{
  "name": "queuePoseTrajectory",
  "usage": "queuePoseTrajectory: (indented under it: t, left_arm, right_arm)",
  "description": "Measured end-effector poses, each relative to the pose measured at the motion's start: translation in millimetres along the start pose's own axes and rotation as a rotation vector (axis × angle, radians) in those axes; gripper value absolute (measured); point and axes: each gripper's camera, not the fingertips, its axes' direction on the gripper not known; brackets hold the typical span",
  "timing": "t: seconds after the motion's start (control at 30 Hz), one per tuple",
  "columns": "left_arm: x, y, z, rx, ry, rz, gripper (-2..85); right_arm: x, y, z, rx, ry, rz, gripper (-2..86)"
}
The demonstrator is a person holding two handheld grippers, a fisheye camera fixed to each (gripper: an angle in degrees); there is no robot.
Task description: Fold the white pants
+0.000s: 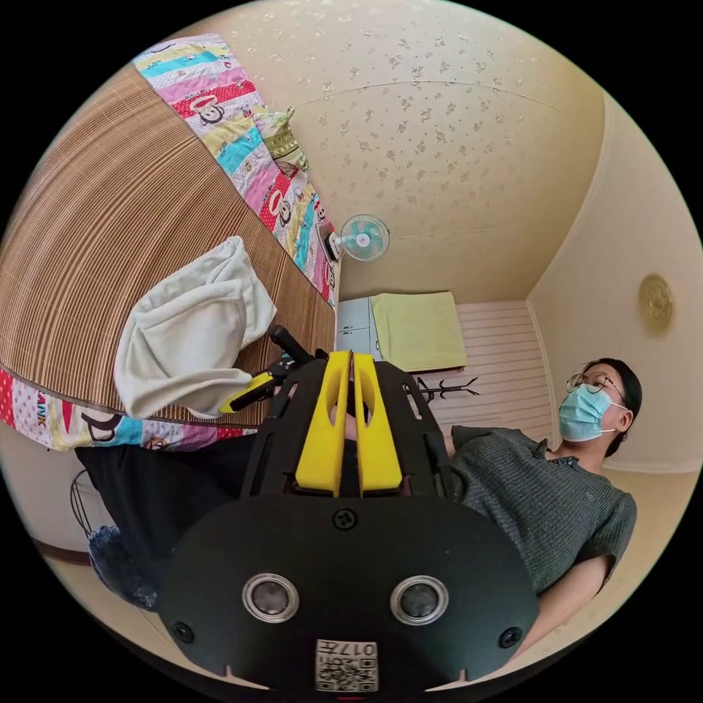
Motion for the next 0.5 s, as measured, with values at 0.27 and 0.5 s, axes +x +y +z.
queuePoseTrajectory:
  t: [0.27,0.5]
  left_arm:
    - [10.3,6.7,-31.7,0.078,-0.064,-0.002,-1.0]
    - [11.1,3.4,-32.0,0.074,-0.082,-0.033,-0.7]
  right_arm:
    - [155.1,105.6,-14.8,0.664,-0.484,0.621,13.6]
    - [175.9,102.9,53.2,0.910,-0.777,0.649,4.7]
